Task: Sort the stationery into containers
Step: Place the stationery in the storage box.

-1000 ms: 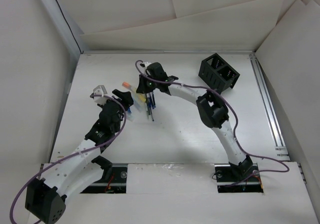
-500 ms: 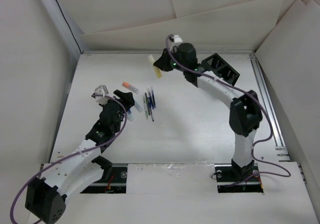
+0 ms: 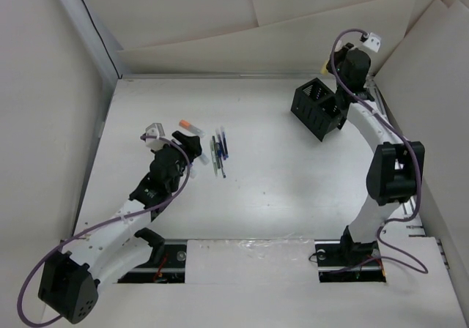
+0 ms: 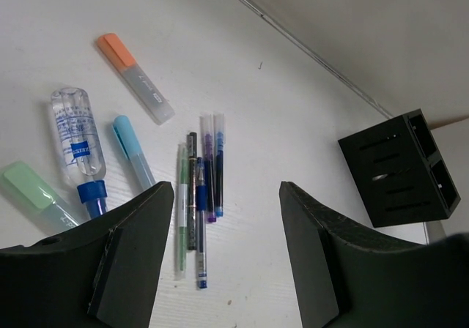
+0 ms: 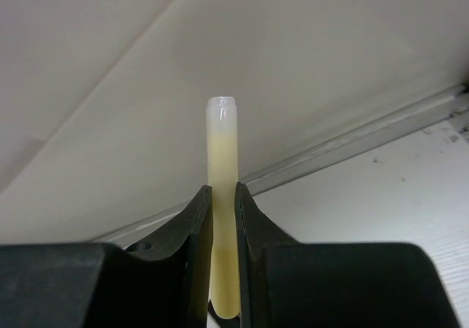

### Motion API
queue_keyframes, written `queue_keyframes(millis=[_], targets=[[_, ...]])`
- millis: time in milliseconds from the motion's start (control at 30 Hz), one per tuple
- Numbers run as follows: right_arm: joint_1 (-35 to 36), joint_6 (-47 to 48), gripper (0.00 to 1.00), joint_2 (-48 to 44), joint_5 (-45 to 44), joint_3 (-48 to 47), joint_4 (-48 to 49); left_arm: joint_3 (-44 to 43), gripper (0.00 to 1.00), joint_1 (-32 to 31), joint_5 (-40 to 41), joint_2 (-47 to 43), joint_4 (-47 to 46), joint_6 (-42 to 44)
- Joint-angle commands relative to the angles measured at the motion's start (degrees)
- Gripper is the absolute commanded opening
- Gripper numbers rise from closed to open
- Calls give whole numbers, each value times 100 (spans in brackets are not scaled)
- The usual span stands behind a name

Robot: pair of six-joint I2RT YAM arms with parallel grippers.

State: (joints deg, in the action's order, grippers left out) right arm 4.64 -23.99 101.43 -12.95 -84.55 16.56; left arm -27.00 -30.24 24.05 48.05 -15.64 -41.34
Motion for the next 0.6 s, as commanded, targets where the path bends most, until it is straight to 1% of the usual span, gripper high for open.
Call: queue_keyframes(millis=[0,200,567], targets=[[28,349,0,236,-629,-61,419,20,56,18,-32,-6,-335,21],[203,1001,0,781,-1262,-316,419,20,56,18,-32,230,-335,21],[476,1160,0,1283,-1588,-369,471,-33,55,18,-32,336,-387,21]])
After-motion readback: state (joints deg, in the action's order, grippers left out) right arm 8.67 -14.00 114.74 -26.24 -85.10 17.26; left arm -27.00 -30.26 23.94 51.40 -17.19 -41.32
